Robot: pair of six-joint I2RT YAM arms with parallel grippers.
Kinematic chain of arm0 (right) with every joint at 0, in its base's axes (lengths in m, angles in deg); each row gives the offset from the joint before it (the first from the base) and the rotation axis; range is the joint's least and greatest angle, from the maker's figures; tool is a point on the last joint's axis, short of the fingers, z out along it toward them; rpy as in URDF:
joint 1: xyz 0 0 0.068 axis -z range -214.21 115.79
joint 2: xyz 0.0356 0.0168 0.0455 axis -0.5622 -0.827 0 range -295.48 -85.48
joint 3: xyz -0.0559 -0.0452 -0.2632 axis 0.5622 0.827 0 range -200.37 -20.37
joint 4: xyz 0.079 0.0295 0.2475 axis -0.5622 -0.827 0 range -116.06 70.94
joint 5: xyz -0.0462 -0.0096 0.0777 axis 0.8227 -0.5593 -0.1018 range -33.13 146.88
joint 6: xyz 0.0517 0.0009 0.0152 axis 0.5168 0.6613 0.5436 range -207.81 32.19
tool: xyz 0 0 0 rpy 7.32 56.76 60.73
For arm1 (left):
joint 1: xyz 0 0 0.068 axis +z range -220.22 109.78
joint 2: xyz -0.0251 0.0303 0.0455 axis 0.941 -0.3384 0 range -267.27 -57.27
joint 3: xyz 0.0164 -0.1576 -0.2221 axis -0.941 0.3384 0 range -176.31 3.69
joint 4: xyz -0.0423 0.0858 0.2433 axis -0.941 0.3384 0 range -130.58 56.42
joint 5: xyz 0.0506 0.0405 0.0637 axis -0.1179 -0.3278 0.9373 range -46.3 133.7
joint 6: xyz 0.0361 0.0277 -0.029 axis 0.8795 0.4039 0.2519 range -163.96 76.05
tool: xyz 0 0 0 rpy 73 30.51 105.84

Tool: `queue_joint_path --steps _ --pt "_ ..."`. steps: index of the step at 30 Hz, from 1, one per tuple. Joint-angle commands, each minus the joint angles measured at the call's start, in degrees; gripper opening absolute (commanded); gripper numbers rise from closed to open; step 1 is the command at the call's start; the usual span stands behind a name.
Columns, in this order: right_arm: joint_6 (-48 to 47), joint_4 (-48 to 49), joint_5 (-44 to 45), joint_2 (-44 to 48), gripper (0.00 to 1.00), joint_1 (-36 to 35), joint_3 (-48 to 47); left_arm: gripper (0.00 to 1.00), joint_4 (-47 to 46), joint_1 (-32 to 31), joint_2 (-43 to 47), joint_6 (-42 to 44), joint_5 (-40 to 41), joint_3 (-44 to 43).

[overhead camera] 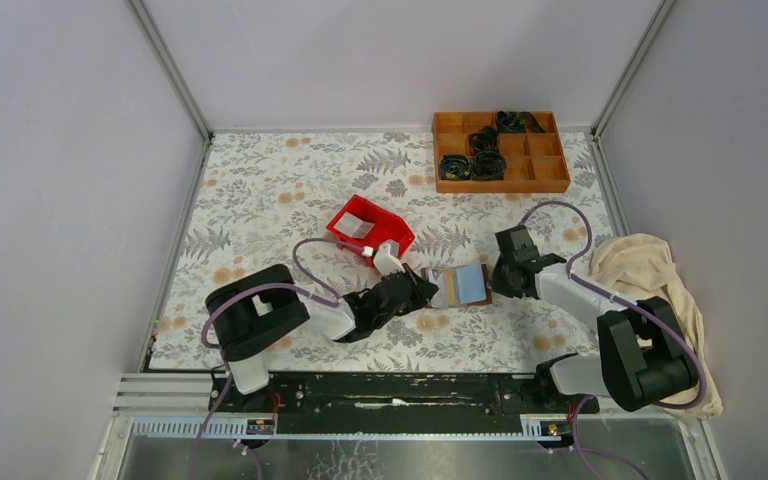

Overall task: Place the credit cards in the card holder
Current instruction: Insert the credit card into the card holder.

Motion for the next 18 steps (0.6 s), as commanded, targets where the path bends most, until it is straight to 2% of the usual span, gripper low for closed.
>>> queue_joint_path --steps 1,7,18 --pt "2.6 3.4 -3.2 0.2 0.00 -1.2 1.6 0.00 1.4 -0.5 2.9 4.1 2.9 -0.6" --pt "4.2 5.3 -3.2 -1.2 0.00 -3.5 2.4 0.00 0.2 -0.2 3.1 6.4 2.0 -0.8" --pt "5.3 7.1 -2.9 -1.5 0.00 -5.3 3.9 0.00 -2.3 1.0 0.4 5.2 2.3 -0.5"
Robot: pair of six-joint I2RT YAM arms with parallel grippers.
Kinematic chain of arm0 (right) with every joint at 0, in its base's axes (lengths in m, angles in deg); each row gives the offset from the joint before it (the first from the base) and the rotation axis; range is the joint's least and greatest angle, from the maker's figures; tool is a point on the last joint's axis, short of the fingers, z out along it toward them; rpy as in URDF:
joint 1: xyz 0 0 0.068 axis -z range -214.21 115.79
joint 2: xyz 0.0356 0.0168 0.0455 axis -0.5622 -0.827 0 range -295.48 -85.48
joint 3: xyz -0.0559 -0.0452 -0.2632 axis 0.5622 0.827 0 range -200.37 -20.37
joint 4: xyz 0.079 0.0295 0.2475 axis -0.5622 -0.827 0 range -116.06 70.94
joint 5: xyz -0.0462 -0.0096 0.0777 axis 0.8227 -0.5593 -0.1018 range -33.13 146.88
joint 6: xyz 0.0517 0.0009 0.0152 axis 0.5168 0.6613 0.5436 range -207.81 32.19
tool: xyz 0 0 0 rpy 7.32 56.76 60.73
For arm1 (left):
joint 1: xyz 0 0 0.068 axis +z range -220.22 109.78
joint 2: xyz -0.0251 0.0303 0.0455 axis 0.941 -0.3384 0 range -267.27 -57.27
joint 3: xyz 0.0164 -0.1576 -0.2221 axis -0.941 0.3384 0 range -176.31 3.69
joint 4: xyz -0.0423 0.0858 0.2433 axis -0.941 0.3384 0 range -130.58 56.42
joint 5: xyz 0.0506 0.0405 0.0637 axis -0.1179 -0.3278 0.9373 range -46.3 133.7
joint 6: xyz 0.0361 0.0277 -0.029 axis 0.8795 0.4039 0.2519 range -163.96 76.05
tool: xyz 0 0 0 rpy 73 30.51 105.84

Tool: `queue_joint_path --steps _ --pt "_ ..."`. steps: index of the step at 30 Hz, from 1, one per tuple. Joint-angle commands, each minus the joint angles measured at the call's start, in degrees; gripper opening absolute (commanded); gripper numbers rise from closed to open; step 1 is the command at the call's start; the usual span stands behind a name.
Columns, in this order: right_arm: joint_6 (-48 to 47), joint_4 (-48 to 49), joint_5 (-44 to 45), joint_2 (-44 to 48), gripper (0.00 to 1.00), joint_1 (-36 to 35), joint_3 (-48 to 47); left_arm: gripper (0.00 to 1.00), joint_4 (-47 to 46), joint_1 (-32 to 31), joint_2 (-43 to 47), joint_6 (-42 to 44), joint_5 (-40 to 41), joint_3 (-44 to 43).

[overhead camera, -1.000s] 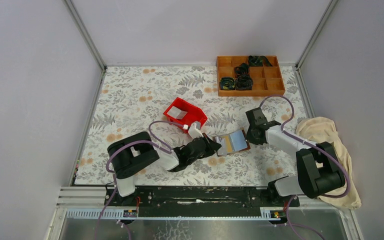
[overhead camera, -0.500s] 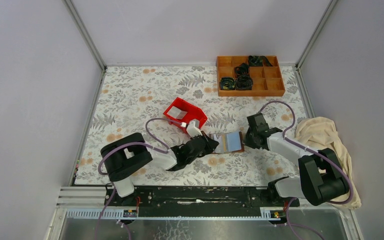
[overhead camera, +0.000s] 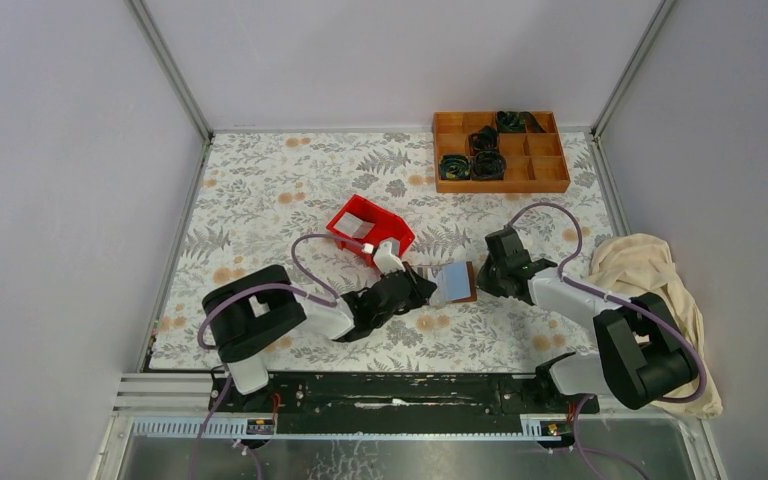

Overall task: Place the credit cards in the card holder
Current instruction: Insert the credit card into the card holder.

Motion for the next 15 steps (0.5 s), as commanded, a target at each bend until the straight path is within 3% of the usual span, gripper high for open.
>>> queue_joint_path --steps 1,15 --pt "1.0 -1.1 -0.6 -0.8 0.00 -0.8 2.0 0.00 -3.5 1.0 -1.4 0.5 1.6 -0.3" --pt "1.3 0.3 -0.7 -1.5 0.00 -1.1 3.3 0.00 -8.6 3.3 -2.5 -2.2 1.7 2.2"
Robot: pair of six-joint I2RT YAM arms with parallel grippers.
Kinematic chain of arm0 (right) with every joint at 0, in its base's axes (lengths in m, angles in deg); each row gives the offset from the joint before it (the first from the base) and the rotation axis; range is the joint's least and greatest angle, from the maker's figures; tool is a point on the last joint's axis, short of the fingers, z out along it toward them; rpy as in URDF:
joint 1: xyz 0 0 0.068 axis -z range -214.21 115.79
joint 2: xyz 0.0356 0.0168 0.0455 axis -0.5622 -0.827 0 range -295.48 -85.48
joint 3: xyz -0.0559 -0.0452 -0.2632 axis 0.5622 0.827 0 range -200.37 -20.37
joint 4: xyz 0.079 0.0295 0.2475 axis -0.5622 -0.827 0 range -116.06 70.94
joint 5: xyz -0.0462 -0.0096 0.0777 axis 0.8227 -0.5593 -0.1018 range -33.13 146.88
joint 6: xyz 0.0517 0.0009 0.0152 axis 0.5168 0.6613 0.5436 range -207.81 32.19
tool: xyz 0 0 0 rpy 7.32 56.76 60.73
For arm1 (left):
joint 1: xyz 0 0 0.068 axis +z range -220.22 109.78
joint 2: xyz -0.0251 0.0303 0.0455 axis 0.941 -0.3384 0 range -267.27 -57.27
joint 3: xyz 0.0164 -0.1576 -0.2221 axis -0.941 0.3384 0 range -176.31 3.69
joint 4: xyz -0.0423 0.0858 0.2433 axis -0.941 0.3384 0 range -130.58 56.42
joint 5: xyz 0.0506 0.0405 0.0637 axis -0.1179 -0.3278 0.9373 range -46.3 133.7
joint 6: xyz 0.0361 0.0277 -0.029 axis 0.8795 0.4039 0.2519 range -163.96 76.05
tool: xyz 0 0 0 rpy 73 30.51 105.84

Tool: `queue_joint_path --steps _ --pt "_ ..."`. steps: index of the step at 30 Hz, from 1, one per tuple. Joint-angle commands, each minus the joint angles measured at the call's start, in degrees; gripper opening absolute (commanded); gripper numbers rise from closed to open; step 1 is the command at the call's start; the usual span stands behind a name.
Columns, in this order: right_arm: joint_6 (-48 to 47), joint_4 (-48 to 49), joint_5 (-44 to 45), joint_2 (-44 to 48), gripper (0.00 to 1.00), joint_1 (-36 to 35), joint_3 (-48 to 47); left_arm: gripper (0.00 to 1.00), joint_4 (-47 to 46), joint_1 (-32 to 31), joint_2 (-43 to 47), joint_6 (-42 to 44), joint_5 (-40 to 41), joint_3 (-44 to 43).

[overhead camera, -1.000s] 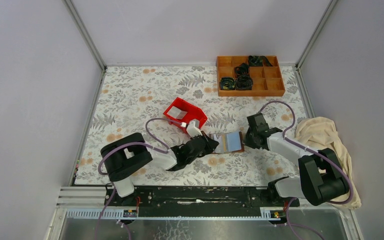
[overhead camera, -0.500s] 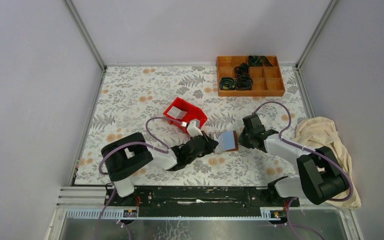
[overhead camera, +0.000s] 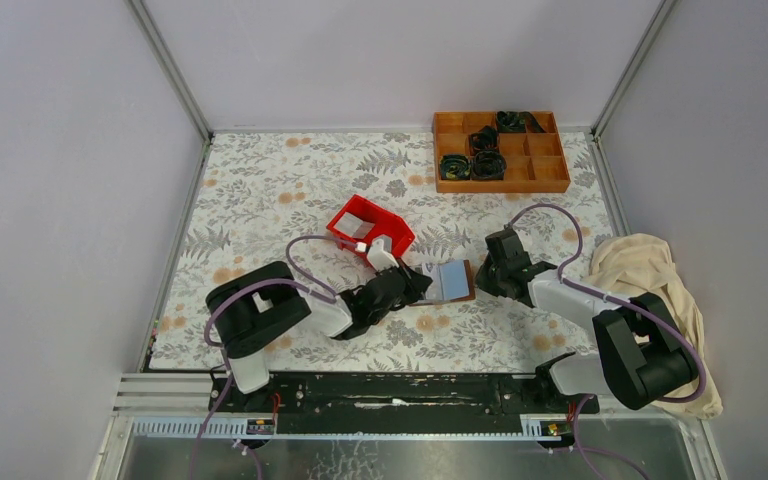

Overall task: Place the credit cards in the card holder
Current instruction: Insert the credit card into the card holder.

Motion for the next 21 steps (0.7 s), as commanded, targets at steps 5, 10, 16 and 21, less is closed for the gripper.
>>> queue_joint_path --steps 5,10,16,21 --pt "0.5 -3.3 -0.1 -1.3 0.00 -1.0 1.9 0.00 -6.4 1.4 -2.1 -2.3 0.6 1.4" --pt "0.5 -3.5 0.0 -1.5 0.00 -1.0 2.0 0.00 -8.6 1.4 -4.1 -4.4 -0.2 1.5" --pt "0.6 -2.8 0.0 -1.7 0.00 -1.0 2.9 0.00 -11.8 1.4 -5.7 -7.7 -0.7 2.2" --pt "0.5 -2.6 -0.1 -1.6 0.00 -1.0 3.3 0.00 -12.9 1.5 -6.7 -8.6 -1.1 2.4"
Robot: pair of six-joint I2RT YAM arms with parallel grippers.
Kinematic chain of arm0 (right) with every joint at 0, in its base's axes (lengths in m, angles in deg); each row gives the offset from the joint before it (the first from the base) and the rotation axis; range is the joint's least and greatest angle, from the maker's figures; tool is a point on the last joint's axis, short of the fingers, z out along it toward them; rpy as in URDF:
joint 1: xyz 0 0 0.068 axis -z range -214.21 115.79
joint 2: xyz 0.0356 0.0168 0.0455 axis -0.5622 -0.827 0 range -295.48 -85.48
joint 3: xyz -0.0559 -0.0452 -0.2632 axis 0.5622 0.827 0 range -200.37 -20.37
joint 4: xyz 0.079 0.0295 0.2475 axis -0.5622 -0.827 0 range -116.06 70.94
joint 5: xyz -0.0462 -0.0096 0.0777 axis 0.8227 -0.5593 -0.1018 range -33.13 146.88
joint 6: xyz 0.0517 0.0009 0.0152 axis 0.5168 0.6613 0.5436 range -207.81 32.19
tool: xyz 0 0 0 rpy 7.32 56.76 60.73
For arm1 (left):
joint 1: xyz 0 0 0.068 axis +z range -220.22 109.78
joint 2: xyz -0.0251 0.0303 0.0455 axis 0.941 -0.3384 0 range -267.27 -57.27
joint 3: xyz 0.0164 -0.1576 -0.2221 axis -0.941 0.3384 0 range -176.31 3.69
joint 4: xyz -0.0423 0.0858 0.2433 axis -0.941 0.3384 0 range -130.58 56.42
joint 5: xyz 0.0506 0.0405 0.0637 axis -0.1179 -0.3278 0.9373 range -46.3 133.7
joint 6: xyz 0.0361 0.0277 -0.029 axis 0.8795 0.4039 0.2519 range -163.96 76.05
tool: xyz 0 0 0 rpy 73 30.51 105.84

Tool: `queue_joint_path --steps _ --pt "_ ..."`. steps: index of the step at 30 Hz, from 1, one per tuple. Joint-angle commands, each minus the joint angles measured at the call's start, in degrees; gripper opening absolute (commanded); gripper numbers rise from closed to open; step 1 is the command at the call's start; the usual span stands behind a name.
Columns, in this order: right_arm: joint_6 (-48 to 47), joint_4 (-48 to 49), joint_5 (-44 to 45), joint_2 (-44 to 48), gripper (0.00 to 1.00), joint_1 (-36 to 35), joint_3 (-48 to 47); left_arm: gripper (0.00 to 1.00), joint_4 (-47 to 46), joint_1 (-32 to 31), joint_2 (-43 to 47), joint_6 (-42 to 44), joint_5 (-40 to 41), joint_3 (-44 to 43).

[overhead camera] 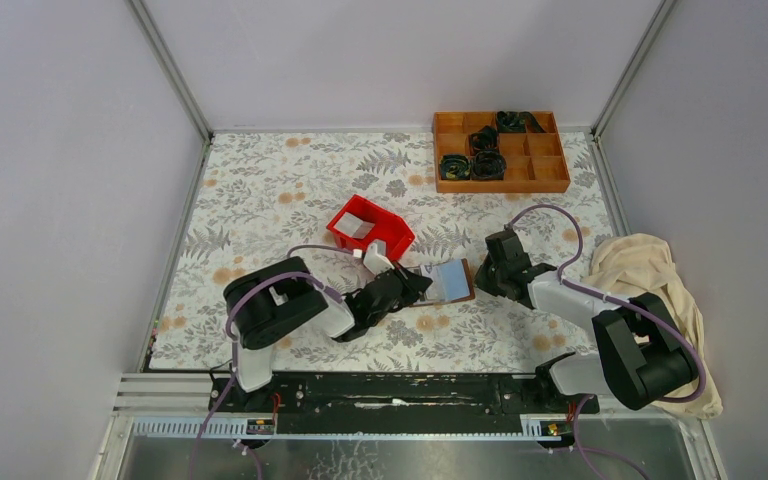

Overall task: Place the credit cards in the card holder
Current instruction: Insert the credit card into the card holder.

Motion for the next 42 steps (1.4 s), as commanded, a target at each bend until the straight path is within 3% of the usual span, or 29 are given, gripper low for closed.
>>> queue_joint_path --steps 1,42 --pt "0.0 -4.6 -0.1 -1.5 0.00 -0.8 2.5 0.00 -4.6 0.3 -1.4 -1.3 -0.4 0.8" --pt "1.3 -3.0 -1.0 -2.6 0.00 -1.1 3.5 0.00 -13.8 -3.1 -7.8 -8.1 6.7 4.1"
